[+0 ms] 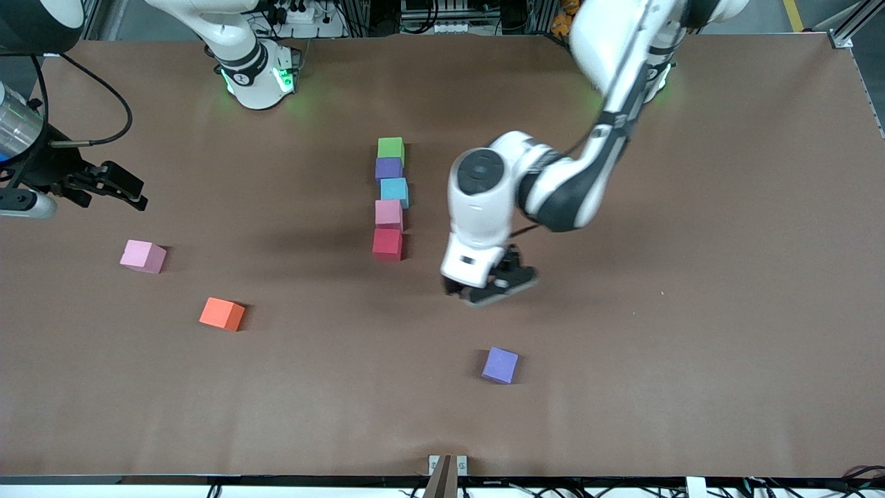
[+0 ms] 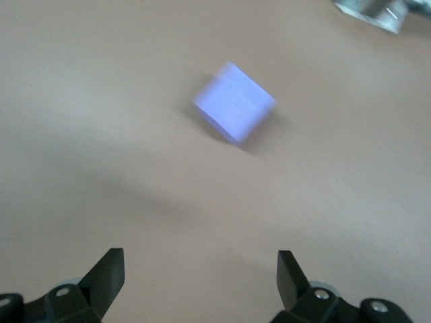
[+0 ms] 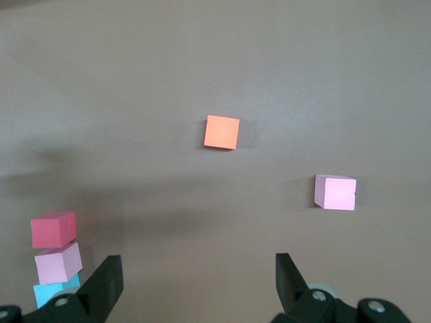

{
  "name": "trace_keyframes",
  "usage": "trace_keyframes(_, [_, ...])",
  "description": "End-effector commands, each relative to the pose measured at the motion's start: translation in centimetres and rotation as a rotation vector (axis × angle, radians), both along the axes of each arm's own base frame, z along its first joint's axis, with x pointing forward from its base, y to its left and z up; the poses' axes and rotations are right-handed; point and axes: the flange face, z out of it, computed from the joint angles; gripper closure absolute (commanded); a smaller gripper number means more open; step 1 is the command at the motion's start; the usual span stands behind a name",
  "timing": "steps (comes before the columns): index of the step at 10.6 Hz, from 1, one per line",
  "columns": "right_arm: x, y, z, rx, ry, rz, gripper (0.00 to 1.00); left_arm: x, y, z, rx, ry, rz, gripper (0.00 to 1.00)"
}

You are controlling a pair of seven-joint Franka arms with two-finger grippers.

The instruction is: Arrange blocks into number 1

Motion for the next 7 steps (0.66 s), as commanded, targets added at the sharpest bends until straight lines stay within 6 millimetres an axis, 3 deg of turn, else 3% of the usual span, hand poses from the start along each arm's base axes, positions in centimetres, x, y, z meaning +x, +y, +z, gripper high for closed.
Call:
trace_keyframes(1, [0.6, -1.6, 0.0, 0.012, -0.008, -0.023, 0.0, 1.9, 7.9, 4.9, 0.031, 0.039, 0.083, 0.0])
trace_keyframes(2, [0.8, -1.8, -0.1, 0.011, -0.013, -0.027, 0.0, 2.8, 13.0, 7.1, 0.04, 0.067, 0.124, 0.0])
trace_keyframes(5, [1.0, -1.3, -0.4, 0.011, -0.01, -0.025, 0.0, -0.3, 22.3, 10.0, 0.04, 0.24, 0.07, 0.0])
trace_keyframes(7, [1.0, -1.8, -0.1, 0.01, -0.016, -0.03, 0.0, -3.0, 26.9, 11.6, 0.03, 0.281, -0.08, 0.0])
